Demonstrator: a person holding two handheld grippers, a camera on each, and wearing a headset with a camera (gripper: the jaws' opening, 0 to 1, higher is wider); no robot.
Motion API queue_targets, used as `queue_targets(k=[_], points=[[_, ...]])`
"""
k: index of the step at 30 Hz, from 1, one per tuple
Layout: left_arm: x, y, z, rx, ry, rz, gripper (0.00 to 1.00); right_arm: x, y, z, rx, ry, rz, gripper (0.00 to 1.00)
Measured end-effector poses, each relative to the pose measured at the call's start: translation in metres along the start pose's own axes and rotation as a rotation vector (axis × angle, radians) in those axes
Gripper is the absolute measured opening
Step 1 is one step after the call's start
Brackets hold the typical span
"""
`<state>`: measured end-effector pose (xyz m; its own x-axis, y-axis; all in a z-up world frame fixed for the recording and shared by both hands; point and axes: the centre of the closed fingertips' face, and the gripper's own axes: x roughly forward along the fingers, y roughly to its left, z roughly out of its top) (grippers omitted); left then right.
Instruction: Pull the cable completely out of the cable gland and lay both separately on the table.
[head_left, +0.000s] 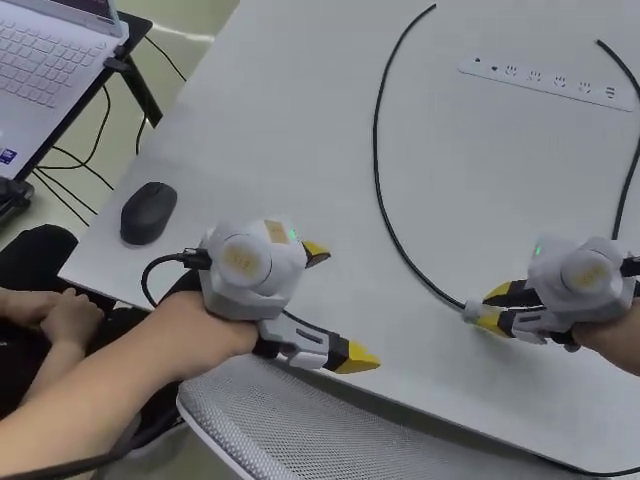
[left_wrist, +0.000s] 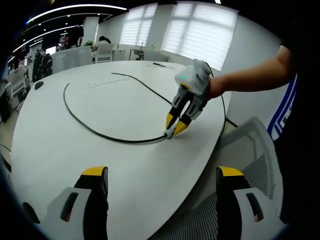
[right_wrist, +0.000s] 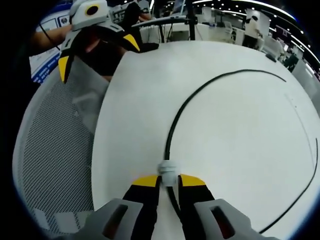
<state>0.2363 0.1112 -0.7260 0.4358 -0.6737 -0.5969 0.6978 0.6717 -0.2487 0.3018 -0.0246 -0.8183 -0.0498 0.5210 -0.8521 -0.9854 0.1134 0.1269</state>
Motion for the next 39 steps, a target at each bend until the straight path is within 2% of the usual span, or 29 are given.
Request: queue_targets(k=[12,16,23,28,39], points=[[0.001,-0.006,-0.002,-0.001,0.001,-0.004,0.88,-0.003,0.008,0.003,-0.009,0.014,-0.004,0.07],[0.001,-0.007,0.0,0.001,-0.003,-0.005,0.88,-0.011,0.01,0.008,-0.013,0.007,-0.003,0.07],[0.006,-0.01,0.008,0.003,-0.02,-0.009,0.87,-0.026,0.014,0.018,-0.047,-0.002,-0.004,0.07],[0.01,-0.016,0.018,0.013,-0.039,-0.016,0.87,-0.034,0.018,0.022,-0.066,-0.002,0.004,0.07],[0.019,-0.028,0.036,0.045,-0.063,-0.032,0.85,-0.053,0.036,0.034,-0.083,-0.029,0.037,0.07]])
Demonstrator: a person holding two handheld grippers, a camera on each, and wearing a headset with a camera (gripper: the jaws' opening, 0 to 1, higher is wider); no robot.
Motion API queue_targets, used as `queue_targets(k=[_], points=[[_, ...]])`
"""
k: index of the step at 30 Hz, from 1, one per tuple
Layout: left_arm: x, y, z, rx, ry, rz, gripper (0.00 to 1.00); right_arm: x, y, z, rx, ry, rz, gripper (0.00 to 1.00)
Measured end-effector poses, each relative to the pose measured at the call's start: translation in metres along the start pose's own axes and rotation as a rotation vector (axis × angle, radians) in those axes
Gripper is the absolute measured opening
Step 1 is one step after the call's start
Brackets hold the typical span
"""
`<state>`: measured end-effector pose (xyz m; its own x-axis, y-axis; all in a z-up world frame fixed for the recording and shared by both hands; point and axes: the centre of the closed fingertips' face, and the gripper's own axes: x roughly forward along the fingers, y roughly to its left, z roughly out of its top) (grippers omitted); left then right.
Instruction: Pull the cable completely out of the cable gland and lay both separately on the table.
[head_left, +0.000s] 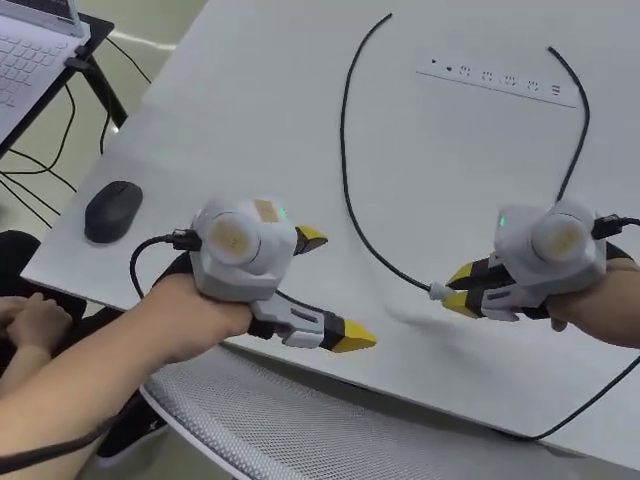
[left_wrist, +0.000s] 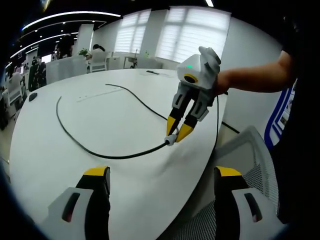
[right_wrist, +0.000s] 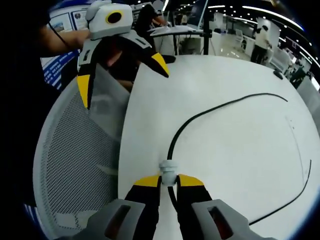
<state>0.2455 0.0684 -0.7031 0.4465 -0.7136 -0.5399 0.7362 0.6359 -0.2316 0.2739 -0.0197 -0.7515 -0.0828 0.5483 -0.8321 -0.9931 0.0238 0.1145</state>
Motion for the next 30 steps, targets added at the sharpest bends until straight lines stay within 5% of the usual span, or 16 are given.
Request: queue_targets(k=[30], points=[[0.016,-0.036,0.041,0.084,-0.066,-0.078,0.8,-0.054,0.035,0.047,-0.144,-0.029,0.019,0.07]])
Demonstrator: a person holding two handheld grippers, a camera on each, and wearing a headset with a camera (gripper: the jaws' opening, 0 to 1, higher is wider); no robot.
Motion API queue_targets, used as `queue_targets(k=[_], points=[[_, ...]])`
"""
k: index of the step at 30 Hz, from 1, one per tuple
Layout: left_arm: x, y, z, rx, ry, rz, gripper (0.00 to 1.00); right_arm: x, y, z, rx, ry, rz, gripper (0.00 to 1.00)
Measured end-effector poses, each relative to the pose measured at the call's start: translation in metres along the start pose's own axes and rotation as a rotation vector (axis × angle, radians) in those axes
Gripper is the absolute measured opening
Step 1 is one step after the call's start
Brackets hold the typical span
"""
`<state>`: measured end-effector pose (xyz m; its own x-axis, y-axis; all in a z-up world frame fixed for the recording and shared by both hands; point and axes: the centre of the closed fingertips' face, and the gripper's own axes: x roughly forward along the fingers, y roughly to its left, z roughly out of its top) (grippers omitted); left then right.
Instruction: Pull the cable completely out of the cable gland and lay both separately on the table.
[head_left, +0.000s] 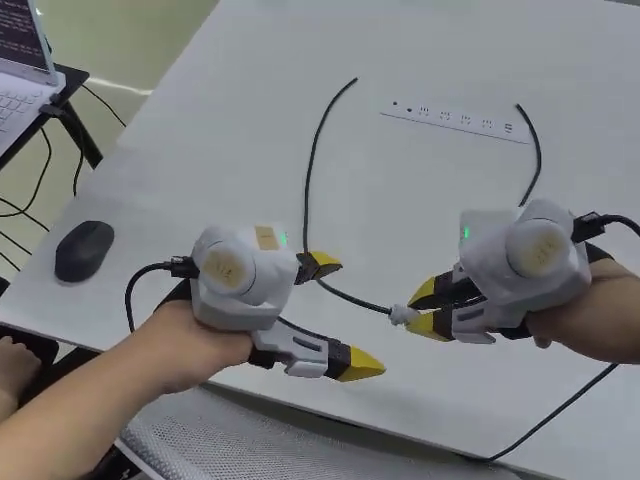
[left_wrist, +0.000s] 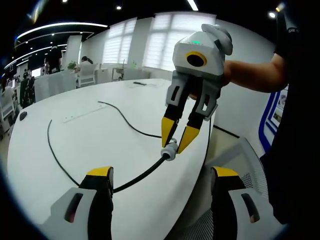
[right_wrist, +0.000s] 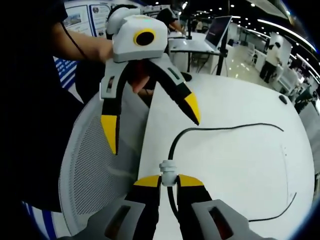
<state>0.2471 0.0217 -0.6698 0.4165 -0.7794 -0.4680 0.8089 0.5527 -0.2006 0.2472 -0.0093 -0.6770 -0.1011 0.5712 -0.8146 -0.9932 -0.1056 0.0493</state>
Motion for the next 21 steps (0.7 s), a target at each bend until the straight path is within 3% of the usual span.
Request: queue_targets(k=[5,12,21], points=[[0.005,-0.002,0.005,0.018,-0.001,-0.018,0.77,-0.006,0.004,0.003,-0.03,0.004,-0.001,0.07],[0.012,-0.008,0.016,0.033,-0.035,-0.071,0.64,-0.011,0.007,0.006,-0.049,0.0,0.004,0.07],[0.022,-0.013,0.012,0.05,-0.018,-0.106,0.51,-0.009,0.008,0.003,-0.068,0.012,0.009,0.07]])
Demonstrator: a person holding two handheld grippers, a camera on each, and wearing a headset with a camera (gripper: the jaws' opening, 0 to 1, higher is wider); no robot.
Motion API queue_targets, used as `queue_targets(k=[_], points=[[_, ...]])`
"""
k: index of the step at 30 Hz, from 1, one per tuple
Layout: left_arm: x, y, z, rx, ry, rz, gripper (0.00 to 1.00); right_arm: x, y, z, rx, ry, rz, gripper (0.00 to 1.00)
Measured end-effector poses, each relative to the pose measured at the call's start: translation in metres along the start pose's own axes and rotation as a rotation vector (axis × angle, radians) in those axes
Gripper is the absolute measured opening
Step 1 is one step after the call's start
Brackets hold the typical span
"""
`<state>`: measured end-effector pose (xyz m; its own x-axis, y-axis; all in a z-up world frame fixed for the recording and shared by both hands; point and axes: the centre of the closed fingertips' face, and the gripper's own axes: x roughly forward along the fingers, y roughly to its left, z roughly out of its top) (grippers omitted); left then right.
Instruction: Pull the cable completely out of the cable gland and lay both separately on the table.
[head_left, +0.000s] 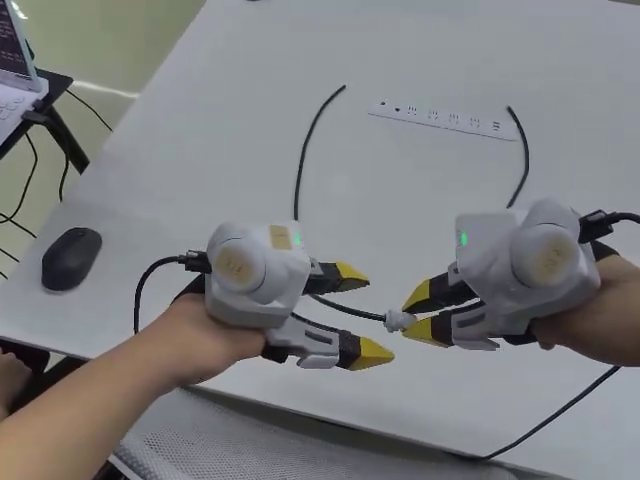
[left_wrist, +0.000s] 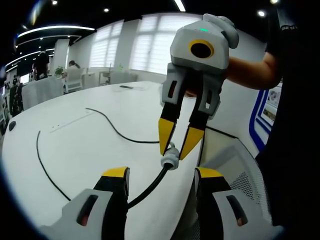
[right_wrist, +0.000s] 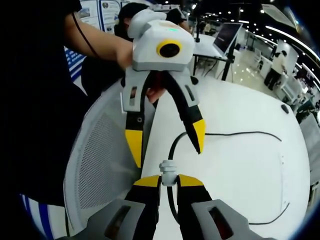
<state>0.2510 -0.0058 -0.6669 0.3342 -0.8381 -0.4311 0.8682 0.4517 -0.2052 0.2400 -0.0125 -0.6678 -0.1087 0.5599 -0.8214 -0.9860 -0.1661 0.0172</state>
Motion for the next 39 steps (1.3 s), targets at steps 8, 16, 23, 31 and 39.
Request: queue_targets(k=[8,16,23,31,39], points=[[0.004,-0.001,0.001,-0.017,-0.004,-0.021,0.39,0.001,0.0,-0.001,-0.012,0.006,0.001,0.07],[0.006,-0.004,0.002,-0.027,-0.009,-0.044,0.27,0.0,0.002,-0.001,-0.021,0.011,0.0,0.07],[0.008,-0.009,0.001,-0.03,-0.005,-0.061,0.23,0.0,0.004,-0.001,-0.038,0.016,-0.002,0.07],[0.01,-0.012,0.003,-0.018,-0.012,-0.077,0.19,-0.001,0.005,-0.002,-0.059,0.014,-0.007,0.07],[0.012,-0.015,0.006,0.002,-0.02,-0.085,0.16,-0.002,0.005,-0.003,-0.092,0.01,-0.012,0.07]])
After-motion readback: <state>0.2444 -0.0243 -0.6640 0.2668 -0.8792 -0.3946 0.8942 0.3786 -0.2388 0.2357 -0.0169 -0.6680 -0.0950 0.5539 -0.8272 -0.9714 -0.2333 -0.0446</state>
